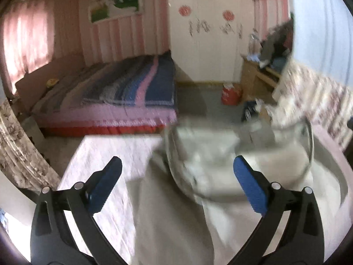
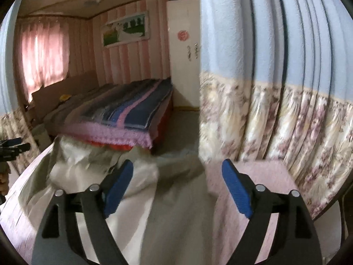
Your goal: Fold large clothes
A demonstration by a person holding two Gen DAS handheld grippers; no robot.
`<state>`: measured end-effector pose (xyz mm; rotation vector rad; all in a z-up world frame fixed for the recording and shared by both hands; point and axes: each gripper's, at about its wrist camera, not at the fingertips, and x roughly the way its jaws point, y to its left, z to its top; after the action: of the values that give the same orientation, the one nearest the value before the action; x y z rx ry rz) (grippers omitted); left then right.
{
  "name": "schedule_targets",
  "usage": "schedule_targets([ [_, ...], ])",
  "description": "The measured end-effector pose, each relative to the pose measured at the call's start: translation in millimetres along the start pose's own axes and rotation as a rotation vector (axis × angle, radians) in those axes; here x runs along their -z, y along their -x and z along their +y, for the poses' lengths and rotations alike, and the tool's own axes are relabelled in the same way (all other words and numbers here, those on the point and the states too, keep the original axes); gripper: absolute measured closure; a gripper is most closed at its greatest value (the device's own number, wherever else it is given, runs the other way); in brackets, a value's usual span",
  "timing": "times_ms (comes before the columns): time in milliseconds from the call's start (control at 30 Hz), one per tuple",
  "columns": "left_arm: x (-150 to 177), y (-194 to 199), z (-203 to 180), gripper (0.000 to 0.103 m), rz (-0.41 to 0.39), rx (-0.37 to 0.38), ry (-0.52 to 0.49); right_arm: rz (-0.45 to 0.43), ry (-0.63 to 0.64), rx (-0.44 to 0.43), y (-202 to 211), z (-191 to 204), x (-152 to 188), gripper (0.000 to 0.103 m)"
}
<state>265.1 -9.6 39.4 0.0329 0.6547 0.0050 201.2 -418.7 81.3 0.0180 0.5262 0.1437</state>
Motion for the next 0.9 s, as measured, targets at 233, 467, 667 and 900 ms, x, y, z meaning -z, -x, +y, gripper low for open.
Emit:
schedule_targets([
  [233, 80.7, -5.2, -67.4, 0.003, 0.141, 0.098, -0.131, 0.173, 0.061, -0.064, -11.9, 51.0, 66.8, 0.019],
  [467, 65.9, -61.5, -78.5, 0.003, 0.284, 0.106, -0.071, 0.326, 0.089, -0.037, -67.5, 72.4, 64.3, 0.012],
  [667, 30.6, -123.4, -64.1, 0.003, 0.322, 0.044, 0.025, 0.388, 0.053, -0.047, -133.7, 73.1, 45.2, 0.008],
  [900, -6.1, -177.9, -16.7, 0.003, 0.201, -0.078, 0.173, 0.336, -0.025, -0.035, -202.9, 52.9, 15.2, 0.008],
])
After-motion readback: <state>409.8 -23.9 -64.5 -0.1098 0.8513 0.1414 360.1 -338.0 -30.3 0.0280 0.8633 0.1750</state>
